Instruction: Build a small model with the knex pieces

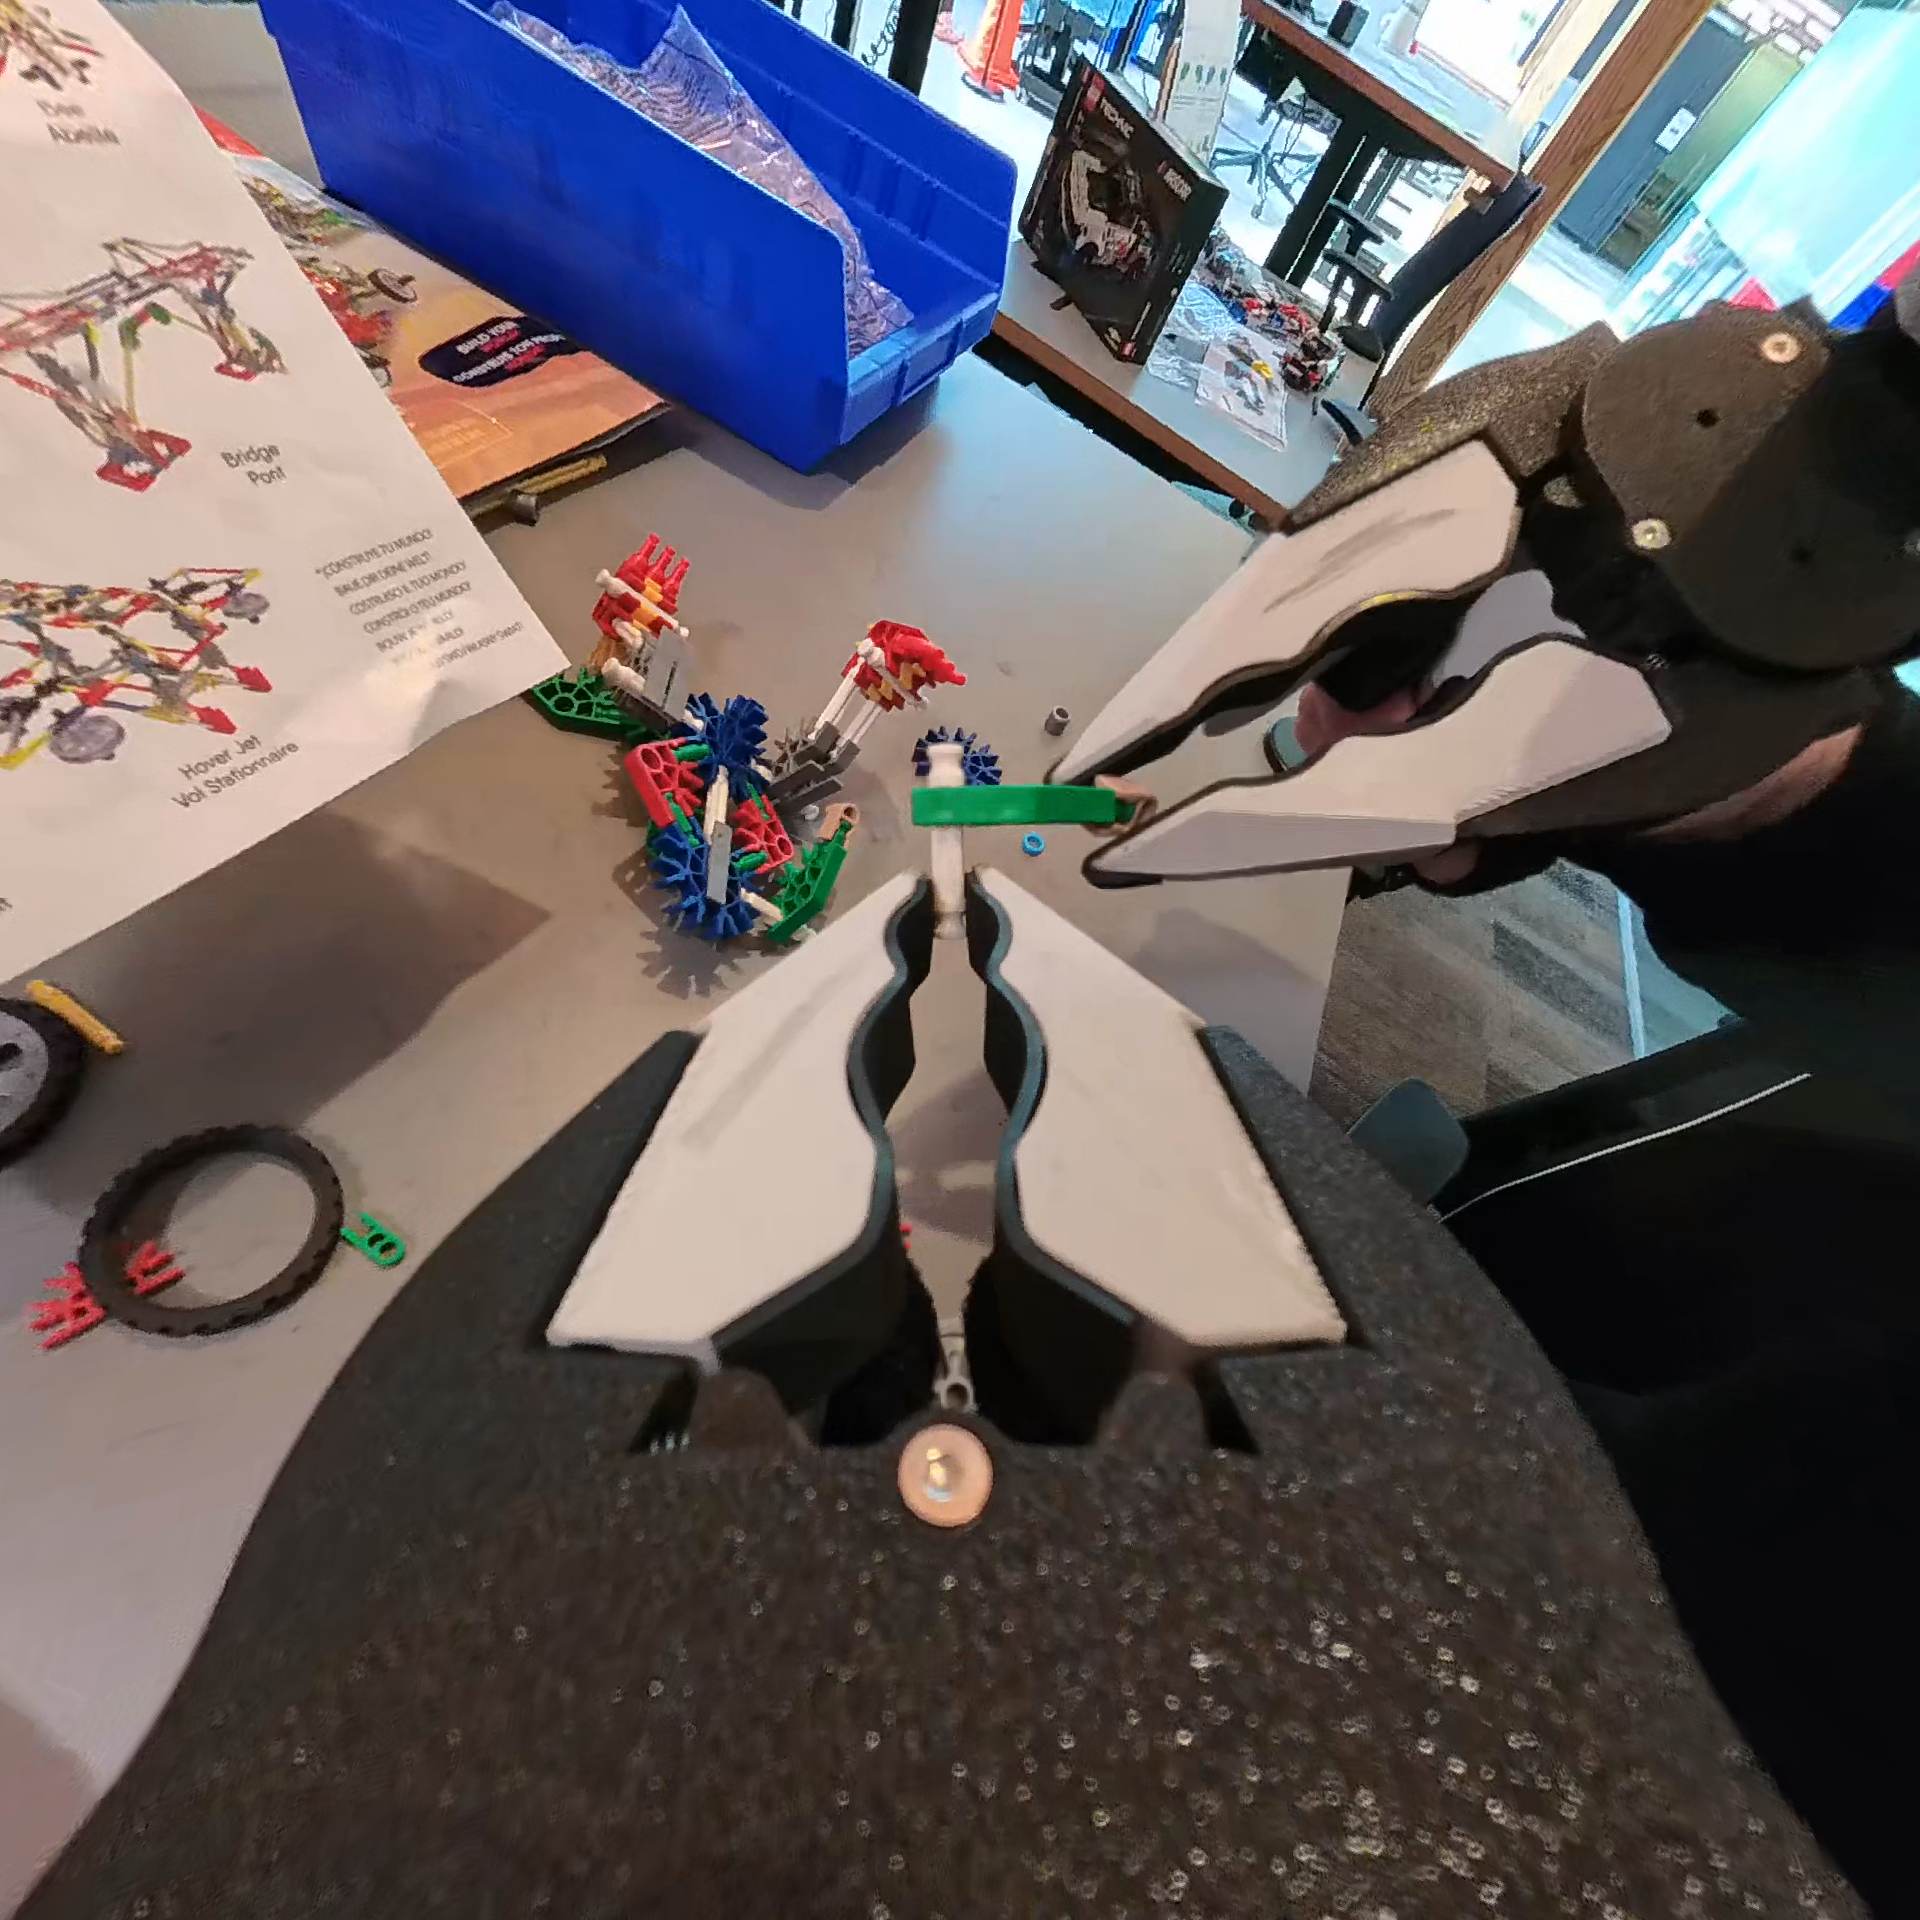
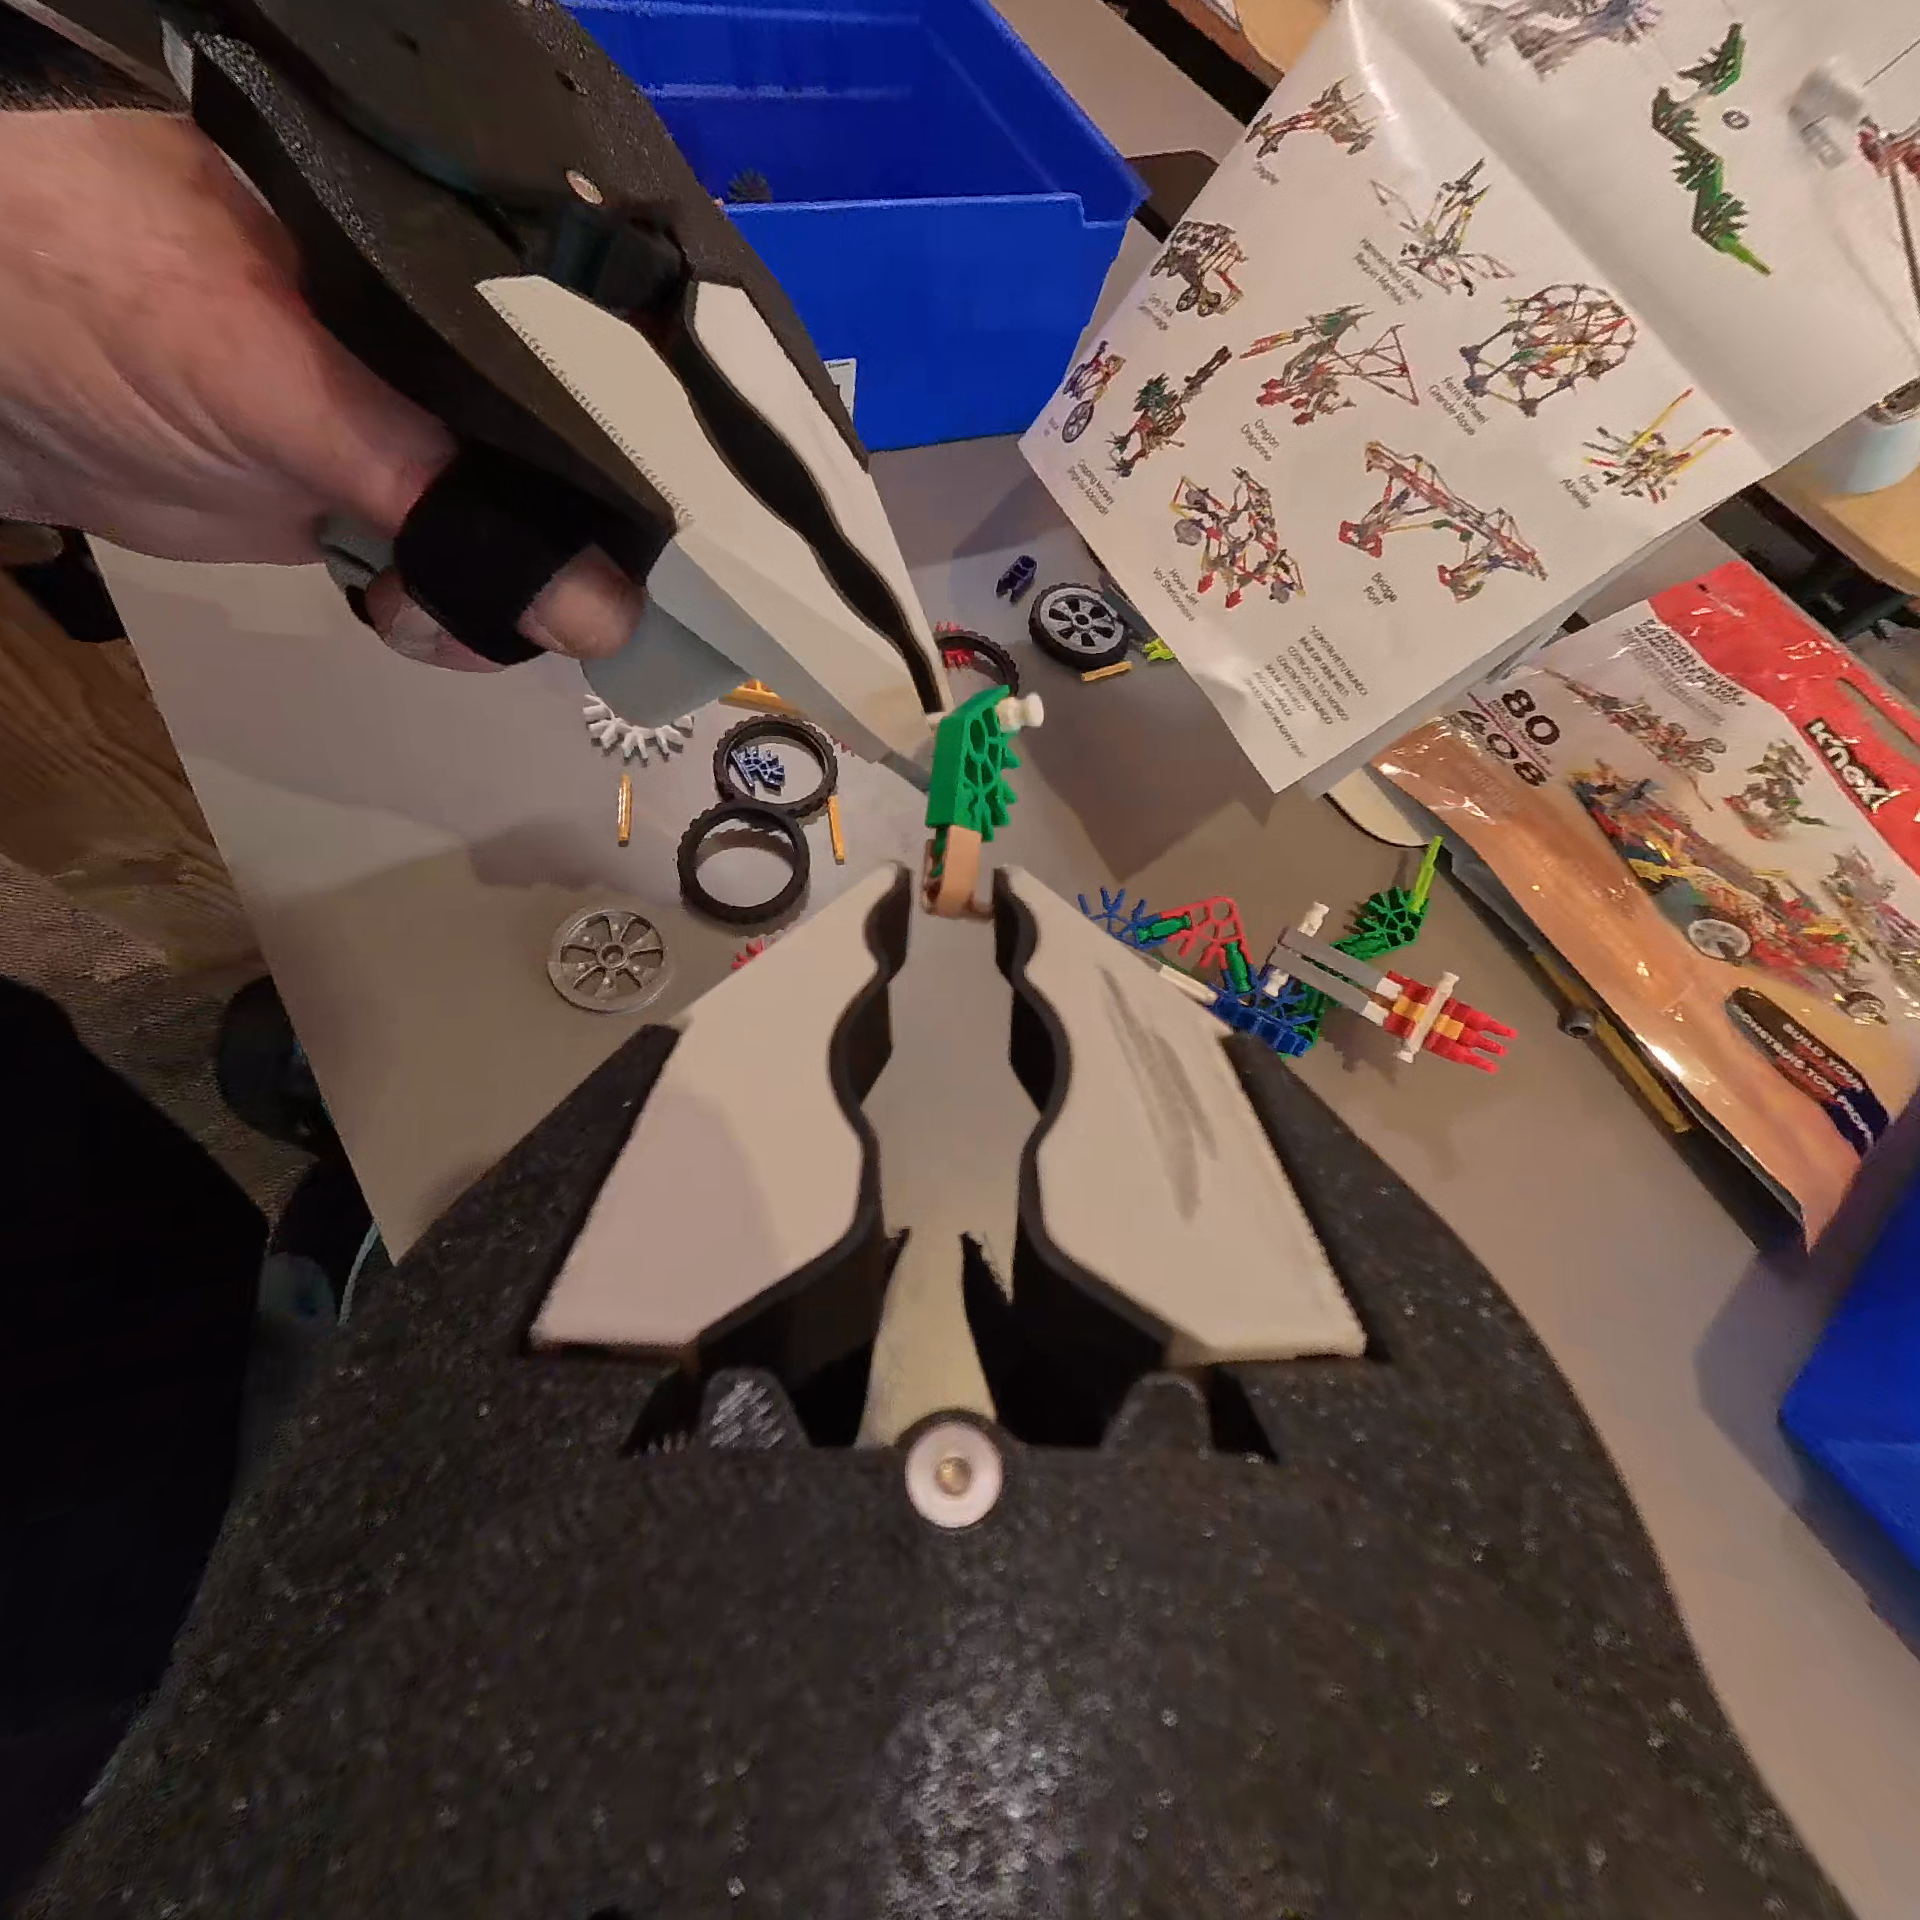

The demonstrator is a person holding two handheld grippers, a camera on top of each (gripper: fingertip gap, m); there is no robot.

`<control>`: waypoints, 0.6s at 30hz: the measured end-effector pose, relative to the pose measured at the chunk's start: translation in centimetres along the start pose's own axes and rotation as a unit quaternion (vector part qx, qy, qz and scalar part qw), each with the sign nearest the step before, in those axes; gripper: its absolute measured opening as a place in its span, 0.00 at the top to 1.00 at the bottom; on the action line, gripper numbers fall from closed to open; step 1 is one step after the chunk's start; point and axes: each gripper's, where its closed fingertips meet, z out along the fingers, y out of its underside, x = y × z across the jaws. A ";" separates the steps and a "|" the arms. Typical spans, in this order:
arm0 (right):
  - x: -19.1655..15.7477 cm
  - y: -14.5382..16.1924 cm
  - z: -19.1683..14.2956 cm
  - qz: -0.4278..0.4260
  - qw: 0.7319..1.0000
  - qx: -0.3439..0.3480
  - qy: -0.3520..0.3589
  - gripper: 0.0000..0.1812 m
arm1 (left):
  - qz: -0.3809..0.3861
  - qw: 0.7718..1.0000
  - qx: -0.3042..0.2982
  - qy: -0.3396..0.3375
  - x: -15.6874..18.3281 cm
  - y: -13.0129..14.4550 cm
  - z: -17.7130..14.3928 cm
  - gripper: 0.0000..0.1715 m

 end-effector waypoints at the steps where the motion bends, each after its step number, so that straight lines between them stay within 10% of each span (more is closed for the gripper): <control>1: 0.1 0.1 0.0 0.000 1.000 -0.001 0.004 0.93 | -0.001 1.000 0.001 -0.002 0.0 0.1 0.1 0.98; 18: -1.4 0.5 -0.1 0.185 0.965 0.003 -0.184 0.93 | 0.061 0.997 0.042 -0.036 0.3 -0.1 -0.1 0.98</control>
